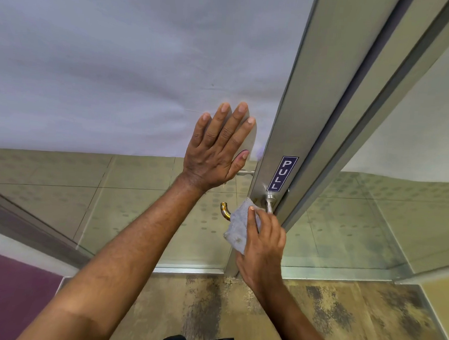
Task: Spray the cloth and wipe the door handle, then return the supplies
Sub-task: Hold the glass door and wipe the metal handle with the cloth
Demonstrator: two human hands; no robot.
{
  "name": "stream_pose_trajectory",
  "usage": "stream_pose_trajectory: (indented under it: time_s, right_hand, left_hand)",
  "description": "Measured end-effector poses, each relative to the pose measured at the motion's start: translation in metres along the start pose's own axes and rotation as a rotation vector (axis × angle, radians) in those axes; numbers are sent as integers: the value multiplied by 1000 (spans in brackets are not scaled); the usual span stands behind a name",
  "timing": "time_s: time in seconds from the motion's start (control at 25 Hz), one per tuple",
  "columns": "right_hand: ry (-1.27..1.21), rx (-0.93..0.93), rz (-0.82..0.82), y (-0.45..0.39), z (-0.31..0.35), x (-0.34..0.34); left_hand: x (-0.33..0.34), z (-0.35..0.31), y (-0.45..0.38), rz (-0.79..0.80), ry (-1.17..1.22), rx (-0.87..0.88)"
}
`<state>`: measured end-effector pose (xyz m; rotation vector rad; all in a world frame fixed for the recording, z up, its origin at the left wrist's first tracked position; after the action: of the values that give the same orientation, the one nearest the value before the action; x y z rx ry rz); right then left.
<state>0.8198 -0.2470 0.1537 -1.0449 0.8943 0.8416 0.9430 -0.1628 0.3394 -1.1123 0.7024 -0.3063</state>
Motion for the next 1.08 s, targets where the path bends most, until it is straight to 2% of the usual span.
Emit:
stream_pose_trajectory:
  time_s: [0.2, 0.48, 0.72, 0.88, 1.08]
  right_hand:
    - [102, -75, 78, -15, 41, 17]
    - [192, -25, 166, -39, 63, 25]
    - [111, -3, 244, -64, 59, 19]
    - [63, -7, 351, -74, 55, 27]
    - [126, 31, 240, -59, 57, 24]
  left_hand:
    - [1, 1, -1, 7, 7, -3]
    - [-1, 0, -1, 3, 12, 5]
    - [0, 0, -1, 9, 5, 9]
    - [-2, 0, -3, 2, 4, 9]
    - [-2, 0, -3, 3, 10, 11]
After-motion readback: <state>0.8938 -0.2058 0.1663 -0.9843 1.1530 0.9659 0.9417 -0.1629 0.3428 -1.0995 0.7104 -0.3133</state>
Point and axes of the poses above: each hand's wrist, its own y-axis away from the middle knuckle, its own x-axis out of the palm, z = x × y, the point moved 10 cm from there along -y, towards the middle knuckle, and after that the axes turned 2 degrees about -y, right-handed, at the moved point
